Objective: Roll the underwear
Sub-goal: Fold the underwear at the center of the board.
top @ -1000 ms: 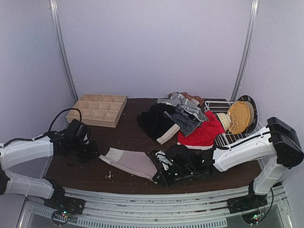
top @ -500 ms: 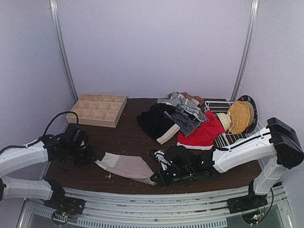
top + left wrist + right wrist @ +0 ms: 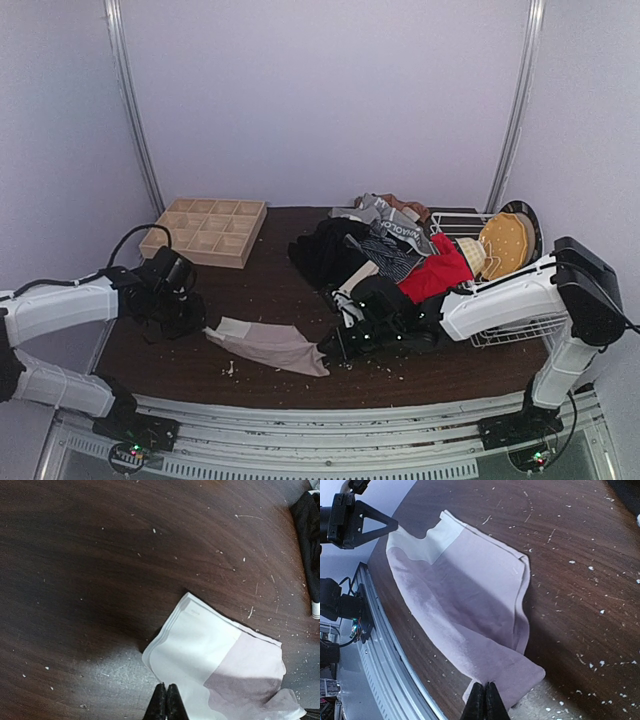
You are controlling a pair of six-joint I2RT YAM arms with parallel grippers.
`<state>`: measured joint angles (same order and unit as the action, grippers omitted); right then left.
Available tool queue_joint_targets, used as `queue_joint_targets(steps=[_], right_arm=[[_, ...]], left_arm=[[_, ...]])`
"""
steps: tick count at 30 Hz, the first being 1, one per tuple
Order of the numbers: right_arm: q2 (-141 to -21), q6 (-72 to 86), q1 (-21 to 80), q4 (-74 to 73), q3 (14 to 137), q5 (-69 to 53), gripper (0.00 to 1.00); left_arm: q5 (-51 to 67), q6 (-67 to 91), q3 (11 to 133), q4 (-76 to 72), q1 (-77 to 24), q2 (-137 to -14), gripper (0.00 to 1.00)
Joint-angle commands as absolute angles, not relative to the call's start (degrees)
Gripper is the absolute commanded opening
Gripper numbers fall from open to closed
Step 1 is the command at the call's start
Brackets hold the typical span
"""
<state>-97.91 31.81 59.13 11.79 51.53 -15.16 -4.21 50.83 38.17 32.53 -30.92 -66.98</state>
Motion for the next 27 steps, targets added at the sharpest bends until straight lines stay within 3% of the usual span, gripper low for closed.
queue_joint_targets(steps=[1, 27], right_arm=[[-100.54, 32.23, 56.77, 13.55, 52.91, -17.03, 0.0], [-109.32, 34.51, 52.08, 19.21, 53.6, -21.27, 0.0]], left_arm=[[-5.03, 50.13, 40.12, 29.67, -29.55, -69.43, 0.0], [-6.24, 47.72, 49.28, 26.37, -27.76, -85.71, 0.0]])
